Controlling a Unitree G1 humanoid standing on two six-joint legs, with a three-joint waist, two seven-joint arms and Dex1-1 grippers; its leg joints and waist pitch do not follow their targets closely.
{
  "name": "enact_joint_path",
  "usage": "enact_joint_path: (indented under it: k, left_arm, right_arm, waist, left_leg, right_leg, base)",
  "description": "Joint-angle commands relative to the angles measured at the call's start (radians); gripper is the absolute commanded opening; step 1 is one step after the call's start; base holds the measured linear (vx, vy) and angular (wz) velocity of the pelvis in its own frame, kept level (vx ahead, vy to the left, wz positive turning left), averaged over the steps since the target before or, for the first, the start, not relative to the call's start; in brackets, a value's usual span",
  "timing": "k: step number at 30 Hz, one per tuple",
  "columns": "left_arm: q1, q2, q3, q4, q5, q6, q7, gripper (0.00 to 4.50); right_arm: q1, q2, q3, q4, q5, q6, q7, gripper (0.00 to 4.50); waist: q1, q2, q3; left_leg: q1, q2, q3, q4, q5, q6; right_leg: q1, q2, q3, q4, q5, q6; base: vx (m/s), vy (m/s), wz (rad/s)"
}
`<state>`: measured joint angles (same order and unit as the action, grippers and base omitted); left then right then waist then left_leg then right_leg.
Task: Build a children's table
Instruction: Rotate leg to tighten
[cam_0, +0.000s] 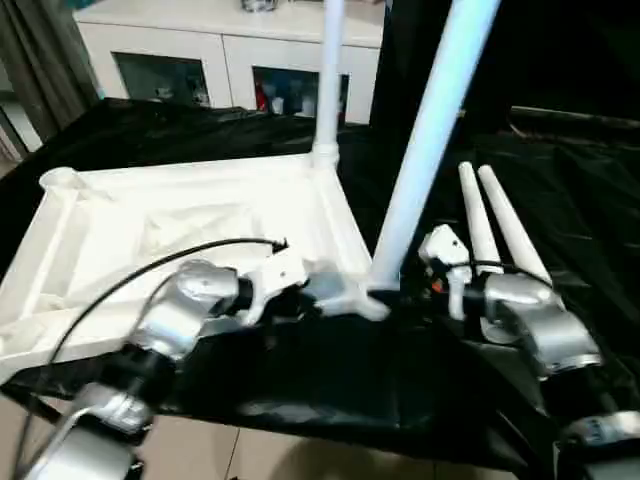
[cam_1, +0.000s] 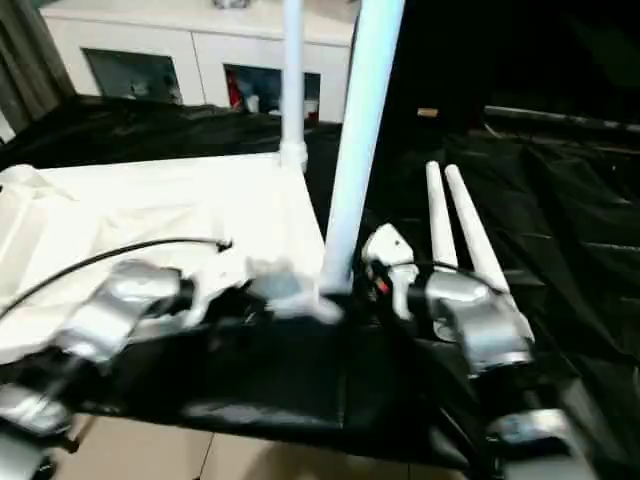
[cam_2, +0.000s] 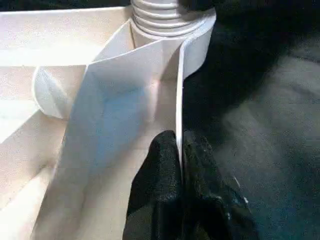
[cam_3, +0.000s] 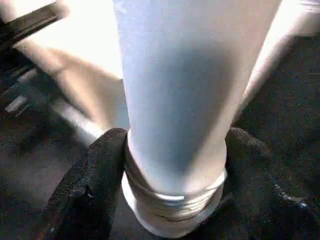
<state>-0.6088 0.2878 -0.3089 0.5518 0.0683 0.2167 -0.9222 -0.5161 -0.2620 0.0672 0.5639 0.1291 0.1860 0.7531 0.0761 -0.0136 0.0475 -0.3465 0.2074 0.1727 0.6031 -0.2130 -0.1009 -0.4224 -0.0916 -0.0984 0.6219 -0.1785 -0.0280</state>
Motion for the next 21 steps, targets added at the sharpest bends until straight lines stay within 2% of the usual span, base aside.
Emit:
enact_joint_path:
  k: [1, 3, 4, 5, 7, 9, 11, 12, 13, 15, 18, 21]
  left_arm:
    - [-0.042, -0.054, 0.061, 0.023, -0.012, 0.047, 0.159, 0.0]
    - [-0.067, -0.11, 0.081, 0.046, -0.014, 0.086, 0.248, 0.0]
    - [-0.074, -0.126, 0.083, 0.051, -0.014, 0.093, 0.266, 0.0]
    - [-0.079, -0.135, 0.085, 0.056, -0.013, 0.095, 0.276, 0.0]
    - [-0.088, -0.159, 0.082, 0.065, -0.008, 0.093, 0.295, 0.0]
    - [-0.092, -0.184, 0.074, 0.068, -0.005, 0.092, 0.298, 0.0]
    - [-0.094, -0.192, 0.07, 0.072, -0.002, 0.096, 0.301, 0.0]
    - [-0.094, -0.191, 0.07, 0.073, 0.0, 0.1, 0.305, 0.0]
    - [-0.093, -0.19, 0.07, 0.074, 0.001, 0.101, 0.307, 0.0]
    - [-0.087, -0.174, 0.072, 0.073, 0.002, 0.102, 0.305, 0.0]
    - [-0.076, -0.144, 0.066, 0.064, 0.003, 0.087, 0.272, 0.0]
    - [-0.05, -0.105, 0.056, 0.046, -0.008, 0.042, 0.184, 0.0]
  right_arm:
    - [-0.006, 0.058, -0.027, 0.099, -0.011, 0.036, -0.177, 2.7]
    - [-0.035, 0.13, -0.05, 0.149, -0.008, 0.033, -0.308, 2.7]
    - [-0.043, 0.153, -0.051, 0.16, -0.008, 0.035, -0.335, 2.7]
    - [-0.049, 0.166, -0.052, 0.168, -0.009, 0.035, -0.35, 2.7]
    - [-0.06, 0.202, -0.044, 0.185, -0.018, 0.028, -0.371, 2.7]
    - [-0.068, 0.238, -0.013, 0.195, -0.038, -0.007, -0.351, 2.7]
    - [-0.074, 0.255, -0.006, 0.204, -0.043, -0.036, -0.331, 2.7]
    - [-0.078, 0.258, -0.01, 0.208, -0.039, -0.042, -0.329, 3.05]
    - [-0.08, 0.259, -0.012, 0.211, -0.036, -0.044, -0.328, 3.05]
    - [-0.087, 0.248, -0.02, 0.207, -0.017, -0.05, -0.288, 3.42]
    - [-0.089, 0.208, -0.004, 0.186, -0.022, -0.072, -0.229, 3.62]
    - [-0.08, 0.132, -0.004, 0.147, -0.01, -0.08, -0.105, 3.62]
  waist:
    - [-0.003, -0.008, -0.059]
    - [-0.01, -0.001, -0.061]
    - [-0.015, -0.001, -0.06]
    - [-0.017, -0.002, -0.062]
    - [-0.019, 0.0, -0.062]
    - [-0.019, -0.003, -0.064]
    - [-0.019, -0.004, -0.064]
    - [-0.018, -0.003, -0.064]
    - [-0.018, -0.002, -0.063]
    - [-0.02, -0.005, -0.063]
    - [-0.022, -0.004, -0.062]
    - [-0.021, -0.005, -0.064]
  left_leg:
    - [-0.007, 0.011, 0.001, -0.072, -0.134, 0.019]
    - [-0.004, 0.011, -0.001, -0.073, -0.144, 0.018]
    - [-0.004, 0.01, 0.0, -0.073, -0.148, 0.02]
    - [-0.006, 0.01, -0.002, -0.075, -0.147, 0.022]
    - [-0.007, 0.012, -0.002, -0.075, -0.146, 0.032]
    - [-0.009, 0.011, -0.001, -0.075, -0.144, 0.039]
    - [-0.011, 0.011, 0.0, -0.074, -0.134, 0.049]
    - [-0.011, 0.011, -0.001, -0.074, -0.133, 0.051]
    - [-0.01, 0.012, 0.0, -0.074, -0.134, 0.055]
    - [-0.01, 0.012, 0.0, -0.074, -0.138, 0.059]
    - [-0.01, 0.012, 0.0, -0.074, -0.155, 0.067]
    - [-0.013, 0.012, 0.0, -0.073, -0.138, 0.079]
  right_leg:
    - [0.068, -0.049, 0.048, -0.094, -0.357, -0.125]
    - [0.068, -0.05, 0.047, -0.097, -0.362, -0.127]
    - [0.065, -0.05, 0.046, -0.101, -0.36, -0.133]
    - [0.068, -0.05, 0.046, -0.1, -0.358, -0.132]
    - [0.067, -0.049, 0.047, -0.099, -0.33, -0.137]
    - [0.069, -0.049, 0.047, -0.097, -0.308, -0.144]
    - [0.07, -0.051, 0.048, -0.095, -0.289, -0.149]
    - [0.071, -0.051, 0.048, -0.094, -0.287, -0.151]
    - [0.07, -0.051, 0.048, -0.094, -0.284, -0.155]
    - [0.07, -0.051, 0.048, -0.095, -0.282, -0.16]
    - [0.07, -0.051, 0.047, -0.099, -0.311, -0.155]
    - [0.073, -0.051, 0.047, -0.095, -0.281, -0.163]
  base:
    - [0.0, 0.0, 0.0]
    - [0.0, 0.0, 0.0]
    - [0.0, 0.0, 0.0]
    - [0.0, 0.0, 0.0]
    - [0.0, 0.0, 0.0]
    - [0.0, 0.0, 0.0]
    - [0.0, 0.0, 0.0]
    - [0.0, 0.0, 0.0]
    - [0.0, 0.0, 0.0]
    - [0.0, 0.0, 0.0]
    - [0.0, 0.0, 0.0]
    - [0.0, 0.0, 0.0]
